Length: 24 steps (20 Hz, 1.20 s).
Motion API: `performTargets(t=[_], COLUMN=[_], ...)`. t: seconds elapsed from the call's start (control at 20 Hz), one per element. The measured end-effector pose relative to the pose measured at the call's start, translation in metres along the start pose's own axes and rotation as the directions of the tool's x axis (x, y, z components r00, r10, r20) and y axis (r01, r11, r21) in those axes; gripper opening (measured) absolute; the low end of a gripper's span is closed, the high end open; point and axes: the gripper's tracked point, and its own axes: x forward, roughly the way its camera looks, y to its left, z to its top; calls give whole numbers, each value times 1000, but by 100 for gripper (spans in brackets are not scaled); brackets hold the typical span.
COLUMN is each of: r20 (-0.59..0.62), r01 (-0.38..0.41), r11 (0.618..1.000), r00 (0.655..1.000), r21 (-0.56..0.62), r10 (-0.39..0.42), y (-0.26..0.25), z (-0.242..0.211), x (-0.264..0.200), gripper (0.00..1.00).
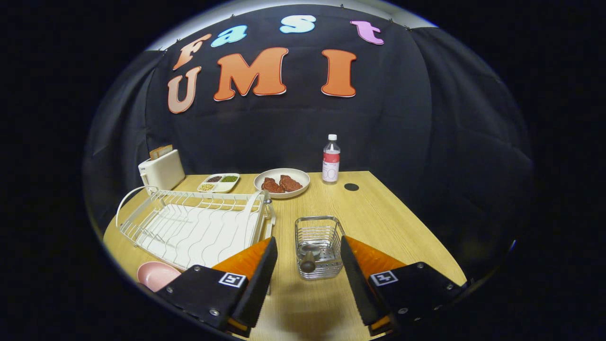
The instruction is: Take the plate from the dish rack, then take the spoon from the basket and place it into the plate.
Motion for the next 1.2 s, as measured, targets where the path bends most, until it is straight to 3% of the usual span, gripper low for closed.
performTargets(t=[0.45,0.75,1.2], r20=[-22,34,101], r01=[-4,5,56], r11=[1000,1000,998], r00=[1000,999,993], r21=[2,8,-19], r10=[4,-5,-53], y=[0,-2,-4], z=[-9,13,44], x=[16,4,-45], gripper=[16,7,7])
